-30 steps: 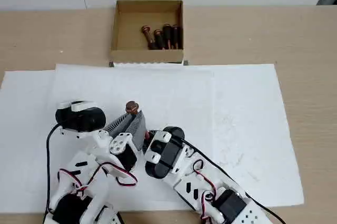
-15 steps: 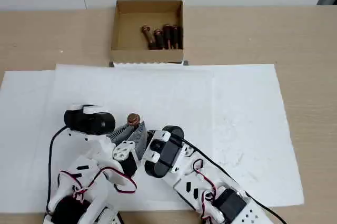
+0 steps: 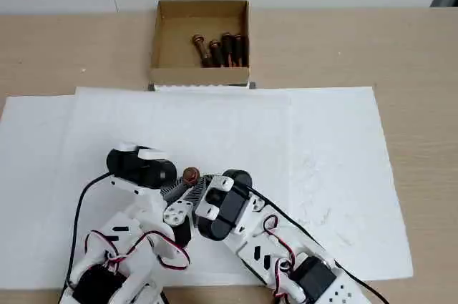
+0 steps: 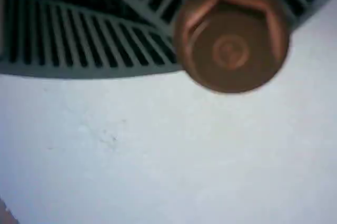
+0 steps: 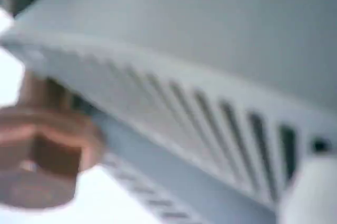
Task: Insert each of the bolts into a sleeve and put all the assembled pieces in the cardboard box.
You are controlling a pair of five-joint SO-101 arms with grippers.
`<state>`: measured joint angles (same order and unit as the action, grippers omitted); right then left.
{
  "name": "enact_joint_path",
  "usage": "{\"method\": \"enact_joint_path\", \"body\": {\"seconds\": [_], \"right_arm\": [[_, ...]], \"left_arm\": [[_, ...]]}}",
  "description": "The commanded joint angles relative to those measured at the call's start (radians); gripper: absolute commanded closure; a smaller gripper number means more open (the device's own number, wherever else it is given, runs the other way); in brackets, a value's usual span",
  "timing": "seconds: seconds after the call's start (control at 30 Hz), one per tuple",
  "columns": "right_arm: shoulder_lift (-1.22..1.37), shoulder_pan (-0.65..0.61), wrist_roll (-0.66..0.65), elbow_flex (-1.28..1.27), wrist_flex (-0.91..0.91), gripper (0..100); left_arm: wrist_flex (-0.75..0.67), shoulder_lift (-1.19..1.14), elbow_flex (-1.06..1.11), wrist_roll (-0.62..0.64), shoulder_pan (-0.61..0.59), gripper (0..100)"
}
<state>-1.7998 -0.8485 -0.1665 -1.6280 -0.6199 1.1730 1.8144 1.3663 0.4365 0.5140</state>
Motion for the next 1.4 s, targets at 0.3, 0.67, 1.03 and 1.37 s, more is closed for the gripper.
{"method": "enact_joint_path", "body": {"seconds": [0.3, 0.67, 1.03, 1.37], "right_arm": [[-0.013, 0.018, -0.002, 0.089, 0.021, 99.5], [-0.013, 0.016, -0.002, 0.087, 0.019, 99.5], [-0.013, 0.053, 0.0, 0.094, 0.018, 99.6], [-0.005, 0.305, 0.083, 0.084, 0.016, 99.6]], "left_arm": [[0.009, -0.009, -0.001, -0.021, -0.06, 78], [0.009, -0.009, -0.16, -0.054, -0.086, 79], [0.005, -0.005, -0.162, -0.166, -0.206, 99], [0.005, -0.003, 0.062, -0.292, -0.499, 99]]}}
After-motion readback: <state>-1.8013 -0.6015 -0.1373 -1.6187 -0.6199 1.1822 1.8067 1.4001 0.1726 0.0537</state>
